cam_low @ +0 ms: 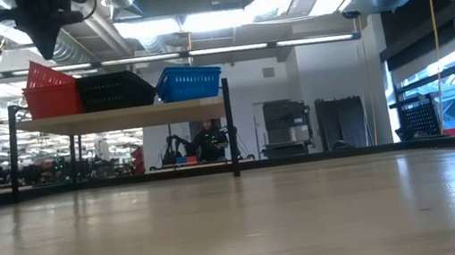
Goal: Stack baskets on shelf by color
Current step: Stack the red bin on the stacked red bins on the shelf, then stack the blue bin on the stacked blue bins on the shelf
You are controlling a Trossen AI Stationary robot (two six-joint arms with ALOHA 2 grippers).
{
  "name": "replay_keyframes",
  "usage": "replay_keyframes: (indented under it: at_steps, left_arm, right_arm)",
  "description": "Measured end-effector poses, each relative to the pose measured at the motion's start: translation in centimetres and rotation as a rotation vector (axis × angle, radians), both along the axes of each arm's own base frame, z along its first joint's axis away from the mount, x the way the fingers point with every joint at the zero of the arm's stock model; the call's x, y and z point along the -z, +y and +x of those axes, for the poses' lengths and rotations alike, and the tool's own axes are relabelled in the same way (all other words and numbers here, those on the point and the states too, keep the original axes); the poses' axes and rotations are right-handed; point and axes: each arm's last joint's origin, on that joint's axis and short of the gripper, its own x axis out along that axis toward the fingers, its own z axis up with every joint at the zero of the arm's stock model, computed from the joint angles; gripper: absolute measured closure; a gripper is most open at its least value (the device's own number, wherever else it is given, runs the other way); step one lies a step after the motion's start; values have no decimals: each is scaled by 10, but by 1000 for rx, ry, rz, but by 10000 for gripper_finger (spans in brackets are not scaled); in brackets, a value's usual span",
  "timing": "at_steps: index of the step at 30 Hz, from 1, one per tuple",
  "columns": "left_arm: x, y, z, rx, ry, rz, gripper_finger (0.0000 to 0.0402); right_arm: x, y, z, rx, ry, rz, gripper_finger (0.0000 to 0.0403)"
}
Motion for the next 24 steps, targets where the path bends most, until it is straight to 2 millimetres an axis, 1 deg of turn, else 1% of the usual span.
replay_keyframes:
  at_steps: [7,14,16,19,22,24]
  left_arm:
    - [16,3,2,-35,23,-46,401]
    - [22,4,3,-30,43,-67,401]
    - [20,3,2,-19,39,-65,401]
    - [8,-2,0,13,-35,-54,401]
    - [-4,-13,-2,72,-111,-55,401]
    - [-8,-24,-3,131,-155,-83,401]
  right_arm:
    - [0,0,0,0,0,0,318]
    - [0,0,0,0,0,0,318]
    - [0,0,0,0,0,0,318]
    - [0,-1,1,22,-8,-13,318]
    - [0,-4,2,81,-7,-43,318]
    - [0,-7,2,146,-6,-84,318]
